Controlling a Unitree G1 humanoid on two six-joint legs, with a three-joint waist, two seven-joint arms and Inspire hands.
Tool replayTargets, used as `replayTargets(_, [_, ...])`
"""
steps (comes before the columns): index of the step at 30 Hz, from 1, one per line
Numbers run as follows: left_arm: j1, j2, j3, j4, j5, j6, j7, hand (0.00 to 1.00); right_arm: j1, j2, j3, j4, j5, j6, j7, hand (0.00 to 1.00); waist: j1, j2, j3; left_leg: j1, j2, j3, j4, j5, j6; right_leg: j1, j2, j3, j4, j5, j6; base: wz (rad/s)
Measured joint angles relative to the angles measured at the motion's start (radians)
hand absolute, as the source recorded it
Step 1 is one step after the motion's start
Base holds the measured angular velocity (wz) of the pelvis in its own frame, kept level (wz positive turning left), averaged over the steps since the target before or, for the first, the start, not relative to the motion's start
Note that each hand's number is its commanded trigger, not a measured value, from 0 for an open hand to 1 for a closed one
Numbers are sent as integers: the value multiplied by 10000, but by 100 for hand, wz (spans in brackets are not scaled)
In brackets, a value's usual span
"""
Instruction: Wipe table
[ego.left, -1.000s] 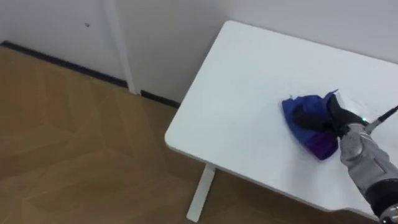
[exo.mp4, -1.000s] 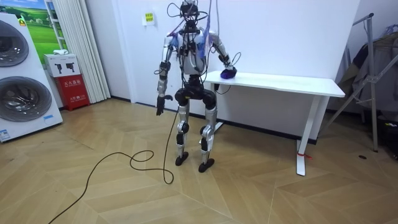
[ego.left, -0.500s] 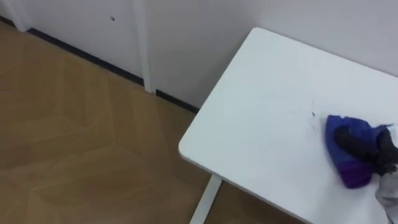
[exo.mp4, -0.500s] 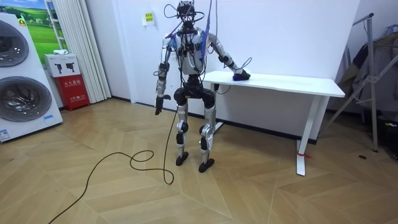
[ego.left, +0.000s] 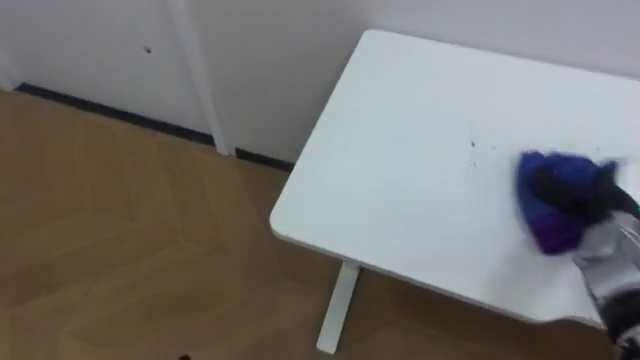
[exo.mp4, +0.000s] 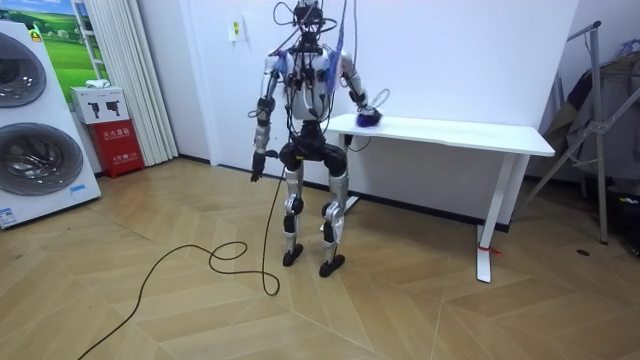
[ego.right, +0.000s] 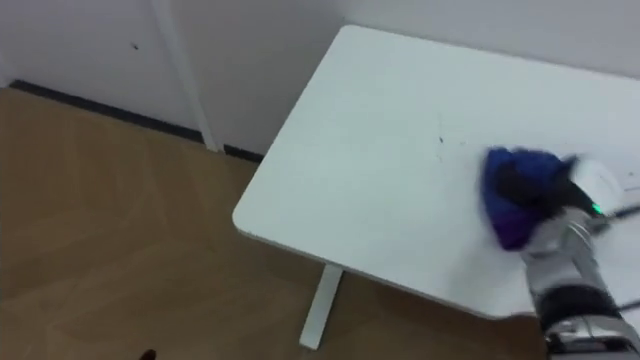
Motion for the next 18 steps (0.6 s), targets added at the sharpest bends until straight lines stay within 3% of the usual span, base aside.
replayTargets(3, [115, 0, 7, -29, 13, 5, -100, 0, -309, 132, 176, 2, -5, -491, 557, 100, 492, -81, 4, -96, -104, -338, -211, 152, -9, 0, -67, -288, -5, -160, 29, 43])
replayTargets(5, [435, 0, 37, -26, 11, 38, -99, 0, -295, 61, 122, 123, 58, -607, 559, 100, 424, -159, 19, -165, -197, -636, -223, 169, 4, 143, -132, -591, -72, -198, 72, 49])
replayTargets(8, [949, 46, 107, -56, 30, 54, -97, 0, 714, -266, -516, 290, 354, -1248, 323, 100, -52, -509, -18, -27, -381, -698, -192, 180, 24, 605, -261, -908, -230, -291, 219, 53])
replayTargets(10, [985, 105, 347, -119, 30, 54, -105, 0, 1324, -360, -1134, 297, 517, -1470, 145, 100, -362, -673, 8, -15, -431, -702, -149, 157, 59, 790, -271, -1021, -382, -292, 252, 26])
replayTargets(12, [929, 131, 605, -214, 150, 20, -90, 0, 1898, -615, -1716, 329, 781, -1523, 59, 100, -588, -767, -21, -17, -438, -682, -119, 85, 161, 850, -273, -1081, -405, -302, 275, 16])
replayTargets(15, [593, 176, 863, -213, 218, -237, -60, 0, 2686, -1177, -2828, 873, 1153, -1634, -6, 100, -862, -727, -105, -12, -487, -602, -86, -38, 255, 887, -305, -1035, -410, -326, 402, -4])
replayTargets(16, [595, 237, 861, -220, 226, -276, -55, 0, 2917, -1346, -3078, 1130, 1258, -1633, -78, 100, -1001, -679, -205, 6, -486, -528, -45, -65, 276, 893, -312, -976, -400, -307, 429, -16])
replayTargets(18, [604, 290, 846, -224, 195, -277, -17, 0, 3285, -1603, -3276, 1336, 1501, -1625, -173, 100, -1031, -618, -274, 131, -464, -356, -46, -93, 291, 934, -311, -782, -391, -287, 438, -28])
